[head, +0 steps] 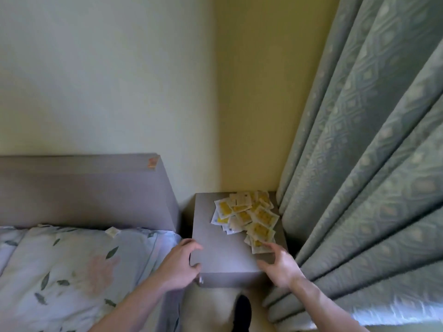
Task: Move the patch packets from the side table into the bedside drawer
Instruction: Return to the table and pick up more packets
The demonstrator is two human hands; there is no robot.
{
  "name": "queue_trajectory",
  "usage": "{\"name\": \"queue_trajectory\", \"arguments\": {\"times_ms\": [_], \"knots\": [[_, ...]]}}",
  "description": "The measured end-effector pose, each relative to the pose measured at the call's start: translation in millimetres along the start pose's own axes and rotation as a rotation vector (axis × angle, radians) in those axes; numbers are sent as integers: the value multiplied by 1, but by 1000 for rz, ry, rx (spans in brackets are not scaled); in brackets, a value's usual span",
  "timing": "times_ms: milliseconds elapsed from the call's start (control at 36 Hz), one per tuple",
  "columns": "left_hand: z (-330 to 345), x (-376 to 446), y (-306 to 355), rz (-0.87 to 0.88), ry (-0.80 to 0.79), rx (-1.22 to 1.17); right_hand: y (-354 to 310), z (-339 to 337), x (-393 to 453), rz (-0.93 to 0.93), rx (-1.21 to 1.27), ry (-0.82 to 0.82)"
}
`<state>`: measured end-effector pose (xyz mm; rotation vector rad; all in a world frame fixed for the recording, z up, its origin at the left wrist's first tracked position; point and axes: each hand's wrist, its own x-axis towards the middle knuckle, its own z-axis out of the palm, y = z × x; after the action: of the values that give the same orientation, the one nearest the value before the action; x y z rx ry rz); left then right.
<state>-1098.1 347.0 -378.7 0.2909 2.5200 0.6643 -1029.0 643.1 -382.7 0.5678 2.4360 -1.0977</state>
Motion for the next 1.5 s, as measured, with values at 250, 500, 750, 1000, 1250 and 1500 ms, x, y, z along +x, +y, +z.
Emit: {"name": "queue_trajectory", "arguments": {"times_ms": [250,500,750,1000,1250,1500], "knots": [[2,134,4,-298,-81,-284,4,-20,115,176,147,0],[35,269,-19,-459,-132,-246,25,-6,194,290,139,38],[88,383,-33,-559,-111,-240,89,43,264,429,146,114],[127,438,-40,-709,-58,-184,129,82,315,524,167,217],[142,460,-46,-715,-79,-320,132,100,344,709,333,302],[138,440,-53,-698,69,-425,131,91,331,667,291,302]]}}
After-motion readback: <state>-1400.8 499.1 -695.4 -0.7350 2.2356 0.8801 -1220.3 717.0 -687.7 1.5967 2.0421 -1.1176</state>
